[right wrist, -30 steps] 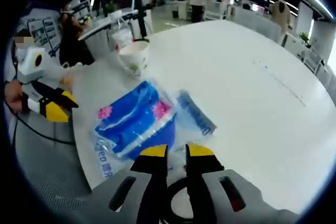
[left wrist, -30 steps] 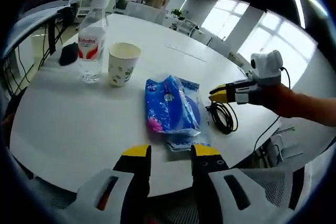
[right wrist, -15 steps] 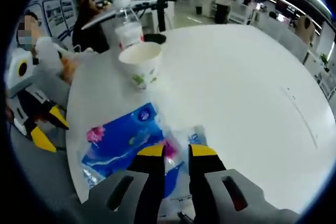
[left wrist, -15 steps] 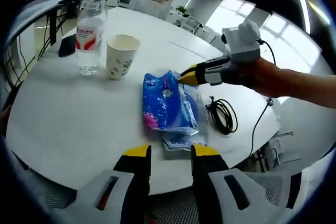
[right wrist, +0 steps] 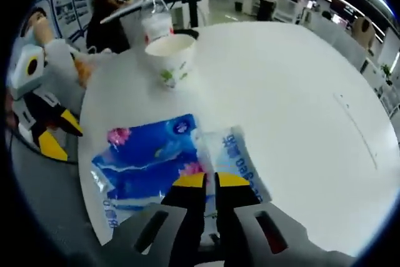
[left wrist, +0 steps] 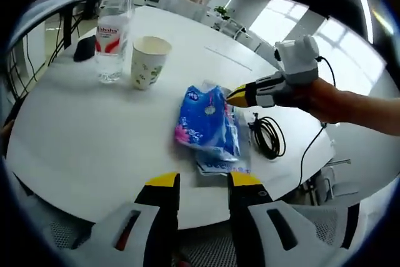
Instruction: Arrange the tabletop items into an orderly group along one side of the table until the central work area is clear of visible clutter.
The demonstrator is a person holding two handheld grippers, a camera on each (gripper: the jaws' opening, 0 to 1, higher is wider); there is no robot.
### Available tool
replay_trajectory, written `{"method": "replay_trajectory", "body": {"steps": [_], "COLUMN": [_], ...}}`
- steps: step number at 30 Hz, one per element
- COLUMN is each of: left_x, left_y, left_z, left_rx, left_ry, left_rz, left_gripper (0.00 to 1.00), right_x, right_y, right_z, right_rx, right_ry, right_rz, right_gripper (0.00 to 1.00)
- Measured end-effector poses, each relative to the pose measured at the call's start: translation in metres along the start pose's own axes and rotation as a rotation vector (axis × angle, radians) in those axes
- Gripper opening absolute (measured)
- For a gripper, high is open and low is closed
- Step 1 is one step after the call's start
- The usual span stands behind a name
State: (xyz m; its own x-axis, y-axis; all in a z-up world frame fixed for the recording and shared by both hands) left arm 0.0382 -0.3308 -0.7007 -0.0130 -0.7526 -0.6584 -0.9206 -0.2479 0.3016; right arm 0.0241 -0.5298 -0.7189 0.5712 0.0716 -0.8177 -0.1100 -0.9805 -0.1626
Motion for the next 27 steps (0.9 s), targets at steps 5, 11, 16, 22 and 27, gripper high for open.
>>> {"method": "replay_trajectory", "body": {"steps": [5, 11, 16, 22, 27], "left_x": [0.002, 0.004, 0.004, 0.005, 0.004], "left_y": [0.004, 0.003, 0.004, 0.004, 0.004], "left_z": [-0.002, -0.003, -0.004, -0.004, -0.004], "left_rx": [0.017, 0.029, 0.040, 0.040, 0.048], "left_ry": [-0.003, -0.003, -0.007, -0.007, -0.009], "left_rz": [0.008, 0.007, 0.010, 0.006, 0.007], "left_gripper": [0.29, 0.28, 0.28, 0.28, 0.28], "right_x": [-0.013, -0.029, -0.032, -0.034, -0.034], "right_y": [0.009, 0.004, -0.007, -0.027, -0.029], "right_z": [0.026, 0.048, 0.059, 0.062, 0.062], "right_rx": [0.131, 0.209, 0.244, 0.263, 0.278], "right_ry": [0.003, 0.021, 0.018, 0.025, 0.030], "right_rz": [0.055, 0.071, 0.062, 0.028, 0.024], "right_gripper": [0.00, 0.01, 0.01, 0.02, 0.07]}}
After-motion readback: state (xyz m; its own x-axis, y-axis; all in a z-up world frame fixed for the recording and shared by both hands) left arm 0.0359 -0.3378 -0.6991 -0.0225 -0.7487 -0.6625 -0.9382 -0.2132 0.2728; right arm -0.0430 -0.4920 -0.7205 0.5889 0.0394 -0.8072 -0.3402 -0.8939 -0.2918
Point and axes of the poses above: the point that each gripper's makers call its tool centre point, and the gripper's own axes: x roughly forward along the fingers, y roughly to its right, z roughly out of its underside, the point moved 3 cm from there along -x, roughly backward along the fingers, and after that the axes turned 15 degrees about x, right-handed, at the moved point
